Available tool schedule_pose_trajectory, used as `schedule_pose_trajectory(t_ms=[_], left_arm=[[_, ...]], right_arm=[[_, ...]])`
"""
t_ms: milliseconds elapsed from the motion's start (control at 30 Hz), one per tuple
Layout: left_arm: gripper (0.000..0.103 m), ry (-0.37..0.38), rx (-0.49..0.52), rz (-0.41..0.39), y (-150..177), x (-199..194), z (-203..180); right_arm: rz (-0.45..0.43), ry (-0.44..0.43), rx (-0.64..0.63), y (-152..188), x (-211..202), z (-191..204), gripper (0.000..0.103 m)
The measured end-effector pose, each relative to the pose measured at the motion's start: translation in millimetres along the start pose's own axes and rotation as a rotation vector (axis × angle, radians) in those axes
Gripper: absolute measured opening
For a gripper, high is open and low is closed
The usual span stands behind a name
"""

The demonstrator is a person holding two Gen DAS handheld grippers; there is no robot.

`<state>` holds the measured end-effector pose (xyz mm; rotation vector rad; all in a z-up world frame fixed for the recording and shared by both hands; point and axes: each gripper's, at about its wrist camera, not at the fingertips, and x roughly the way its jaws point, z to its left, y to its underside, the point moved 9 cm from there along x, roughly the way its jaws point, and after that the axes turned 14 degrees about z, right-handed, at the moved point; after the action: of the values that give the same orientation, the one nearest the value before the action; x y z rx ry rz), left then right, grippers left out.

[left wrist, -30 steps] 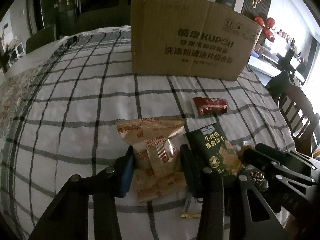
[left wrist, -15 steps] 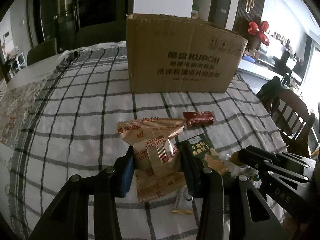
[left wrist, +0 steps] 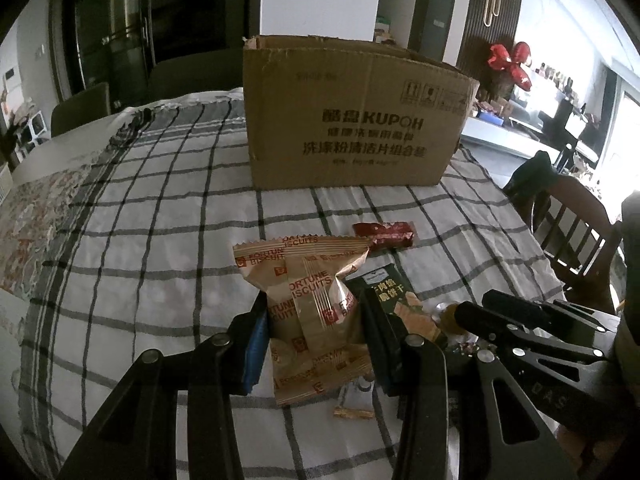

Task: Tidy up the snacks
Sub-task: 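Grasp the biscuit bag with the left tool while the right tool grasps the round brown pastry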

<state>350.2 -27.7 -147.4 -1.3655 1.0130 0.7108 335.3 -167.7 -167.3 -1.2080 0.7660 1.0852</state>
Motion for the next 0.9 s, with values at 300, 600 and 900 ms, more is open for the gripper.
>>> schedule_pose_trajectory(t_ms=[300, 600, 900], left_arm=[[0.043, -0.001, 0.007, 0.012, 0, 5, -2], [0.043, 0.008, 0.016, 0.0, -3, 0, -8], [0.043, 0.01, 0.033, -0.1, -37, -33, -10]], right_arm=[[0.059, -0.011, 0.021, 4, 21, -6, 0.034], [-0.001, -0.017, 0.015, -2, 3, -4, 0.026], [-0.137, -0.032, -0.032, -40, -46, 7, 0.026]])
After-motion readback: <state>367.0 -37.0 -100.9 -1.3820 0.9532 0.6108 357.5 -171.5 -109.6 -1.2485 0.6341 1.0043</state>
